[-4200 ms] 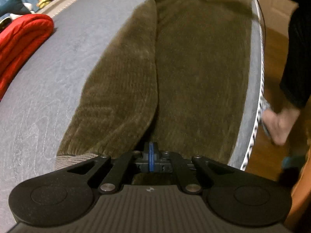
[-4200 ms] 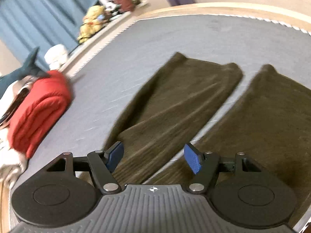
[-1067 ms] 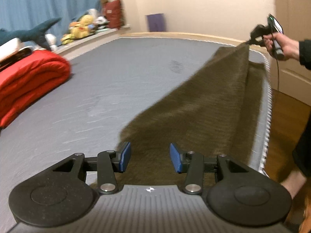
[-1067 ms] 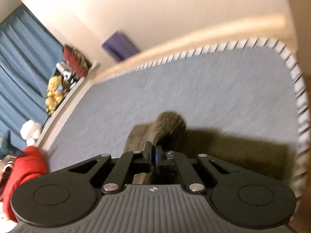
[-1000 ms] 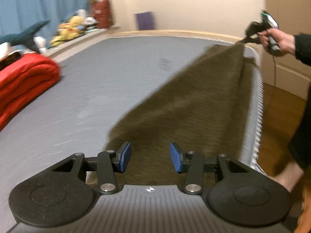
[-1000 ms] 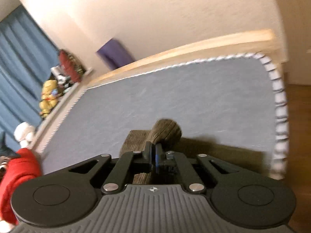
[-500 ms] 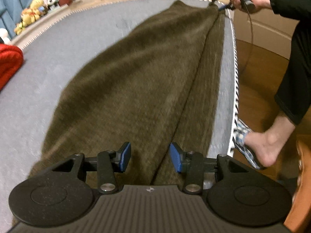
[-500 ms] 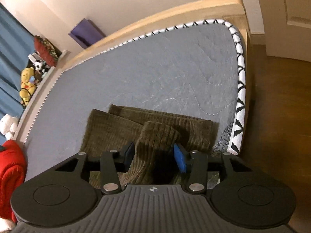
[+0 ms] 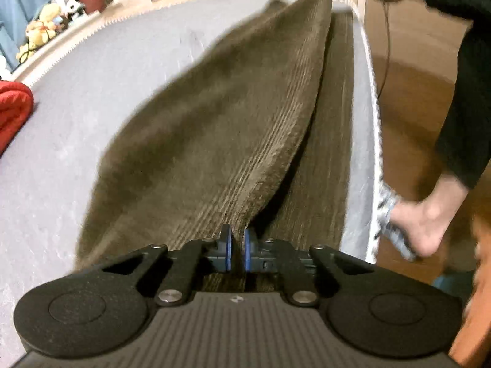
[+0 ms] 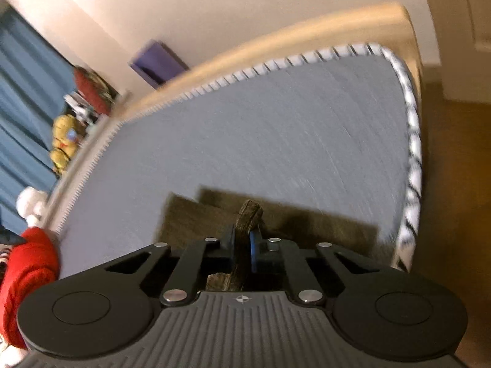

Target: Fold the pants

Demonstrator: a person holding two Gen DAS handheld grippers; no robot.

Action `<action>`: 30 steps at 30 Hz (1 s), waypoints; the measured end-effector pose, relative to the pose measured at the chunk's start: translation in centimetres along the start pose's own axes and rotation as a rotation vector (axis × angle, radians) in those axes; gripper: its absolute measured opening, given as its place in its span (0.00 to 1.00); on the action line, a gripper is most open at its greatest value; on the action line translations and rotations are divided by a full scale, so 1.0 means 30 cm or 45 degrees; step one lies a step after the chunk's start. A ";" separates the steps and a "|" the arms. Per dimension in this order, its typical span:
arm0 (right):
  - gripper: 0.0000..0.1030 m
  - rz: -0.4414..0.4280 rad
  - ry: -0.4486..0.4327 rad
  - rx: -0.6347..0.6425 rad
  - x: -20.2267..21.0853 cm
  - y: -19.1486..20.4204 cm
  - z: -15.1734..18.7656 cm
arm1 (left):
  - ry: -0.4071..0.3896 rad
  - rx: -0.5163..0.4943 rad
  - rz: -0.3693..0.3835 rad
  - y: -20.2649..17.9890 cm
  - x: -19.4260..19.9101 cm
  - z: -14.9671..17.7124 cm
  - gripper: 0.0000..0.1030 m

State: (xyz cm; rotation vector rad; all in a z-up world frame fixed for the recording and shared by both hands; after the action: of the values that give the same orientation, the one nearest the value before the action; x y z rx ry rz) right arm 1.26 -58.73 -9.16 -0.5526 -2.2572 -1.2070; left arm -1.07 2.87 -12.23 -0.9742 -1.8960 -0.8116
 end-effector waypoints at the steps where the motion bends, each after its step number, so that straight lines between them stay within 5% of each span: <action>1: 0.07 -0.042 -0.056 0.009 0.042 0.029 -0.029 | -0.055 0.028 0.031 0.012 0.051 -0.016 0.08; 3: 0.07 -0.069 -0.172 0.072 0.126 0.075 -0.075 | -0.131 0.063 0.132 0.021 0.128 -0.024 0.07; 5: 0.07 0.026 -0.247 0.138 0.171 0.073 -0.093 | -0.150 0.041 0.247 -0.015 0.155 -0.011 0.07; 7: 0.07 0.192 -0.162 0.114 0.128 -0.003 -0.071 | -0.067 -0.015 0.270 -0.067 0.101 0.018 0.07; 10: 0.09 0.461 0.122 -0.065 0.006 -0.204 0.028 | 0.160 -0.157 0.239 -0.143 -0.027 0.091 0.11; 12: 0.25 0.490 0.108 -0.138 0.014 -0.250 0.027 | 0.173 -0.164 0.261 -0.143 -0.022 0.108 0.15; 13: 0.34 0.526 0.066 -0.123 0.037 -0.243 0.006 | 0.167 -0.133 0.287 -0.128 -0.005 0.104 0.26; 15: 0.36 0.564 -0.040 -0.054 0.087 -0.206 -0.035 | 0.099 -0.058 0.325 -0.082 0.049 0.087 0.37; 18: 0.43 0.493 -0.167 0.011 0.135 -0.132 -0.063 | -0.011 0.029 0.291 -0.012 0.113 0.062 0.38; 20: 0.43 0.356 -0.139 0.052 0.117 -0.062 -0.050 | -0.074 0.109 0.238 0.053 0.139 0.046 0.38; 23: 0.43 0.100 0.053 0.151 0.020 0.109 0.036 | -0.139 0.226 0.114 0.141 0.164 0.031 0.39; 26: 0.45 -0.044 0.296 0.259 -0.095 0.274 0.171 | -0.142 0.342 -0.028 0.224 0.176 0.035 0.44; 30: 0.52 0.026 0.522 0.264 -0.237 0.373 0.337 | -0.146 0.436 -0.107 0.306 0.187 0.060 0.44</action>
State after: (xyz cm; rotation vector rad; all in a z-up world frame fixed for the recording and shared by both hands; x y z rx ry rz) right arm 10.67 -45.12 -11.15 -0.2227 -1.9862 -0.9580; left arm 4.14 10.62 -6.56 -0.7453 -2.0995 -0.4628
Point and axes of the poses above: each gripper's, at about its wrist camera, not at the fingertips, and x roughly against the way its jaws point, y to its left, z to its underside, the point moved 8 cm from there along -x, roughly the way its jaws point, and after that the axes turned 9 degrees about y, right-handed, at the moved point
